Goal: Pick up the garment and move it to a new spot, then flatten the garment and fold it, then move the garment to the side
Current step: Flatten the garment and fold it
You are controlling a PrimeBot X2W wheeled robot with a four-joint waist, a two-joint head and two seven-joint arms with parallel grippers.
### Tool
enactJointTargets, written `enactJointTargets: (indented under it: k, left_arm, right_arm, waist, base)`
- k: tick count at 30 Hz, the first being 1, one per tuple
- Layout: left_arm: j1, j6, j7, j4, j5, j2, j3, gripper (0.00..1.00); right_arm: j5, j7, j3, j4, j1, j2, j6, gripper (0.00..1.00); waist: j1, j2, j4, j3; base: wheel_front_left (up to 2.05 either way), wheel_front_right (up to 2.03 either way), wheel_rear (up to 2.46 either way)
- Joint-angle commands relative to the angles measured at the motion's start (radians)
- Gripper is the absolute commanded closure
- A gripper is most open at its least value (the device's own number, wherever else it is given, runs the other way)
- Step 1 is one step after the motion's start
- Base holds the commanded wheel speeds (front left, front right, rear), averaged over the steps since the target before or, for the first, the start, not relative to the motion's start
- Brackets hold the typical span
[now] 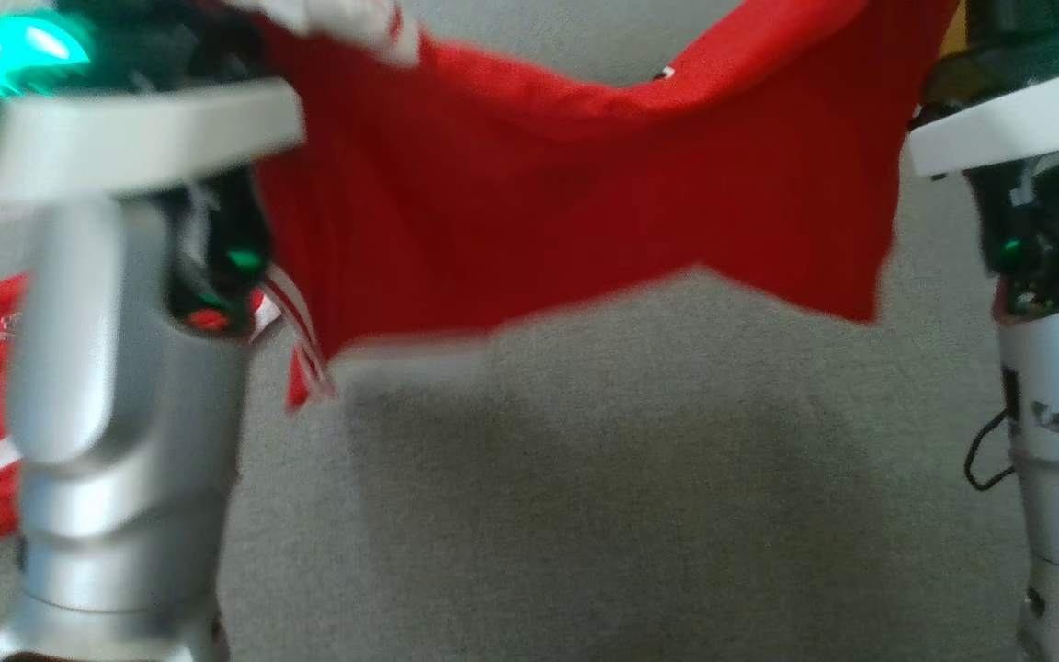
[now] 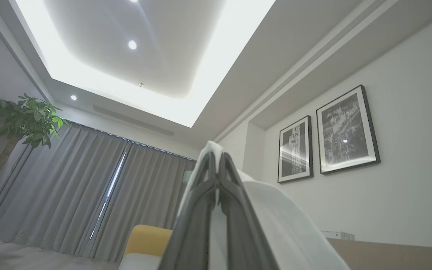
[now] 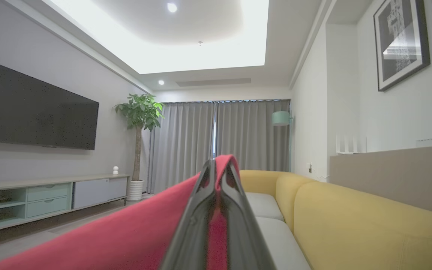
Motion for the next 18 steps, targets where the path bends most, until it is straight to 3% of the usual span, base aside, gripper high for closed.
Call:
enactJointTargets:
  k: [1,6,11,15,18]
  left_arm:
    - [-0.046,0.008,0.014,-0.039,0.000,0.035,0.044,1.00]
    - [-0.105,0.062,0.175,-0.180,-0.053,0.051,0.080,1.00]
    - [-0.136,0.078,0.293,-0.230,-0.058,0.094,0.076,1.00]
    - [-0.235,0.064,0.331,-0.136,-0.033,0.131,0.061,1.00]
    - [-0.353,0.036,0.316,0.004,-0.001,0.155,0.044,1.00]
  right_arm:
    - [0.010,0.014,0.016,-0.042,-0.036,0.001,0.007,1.00]
    - [0.071,0.174,-0.031,-0.217,-0.027,0.000,0.007,1.00]
    - [0.066,0.314,-0.084,-0.300,-0.008,0.016,0.007,1.00]
    - [0.081,0.364,-0.099,-0.257,-0.077,0.034,0.007,1.00]
    - [0.081,0.339,-0.106,-0.147,-0.183,0.030,0.007,1.00]
  waist:
    - [0.0000,0.0000,-0.010,-0.010]
    - [0.0000,0.0000,-0.026,-0.012]
    - [0.0000,0.0000,-0.032,0.043]
    - [0.0000,0.0000,-0.052,0.151]
    - [0.0000,0.0000,-0.058,0.246]
  base:
    - [0.00,0.00,0.00]
    - [0.00,0.00,0.00]
    - [0.00,0.00,0.00]
    - [0.00,0.00,0.00]
    - [0.00,0.00,0.00]
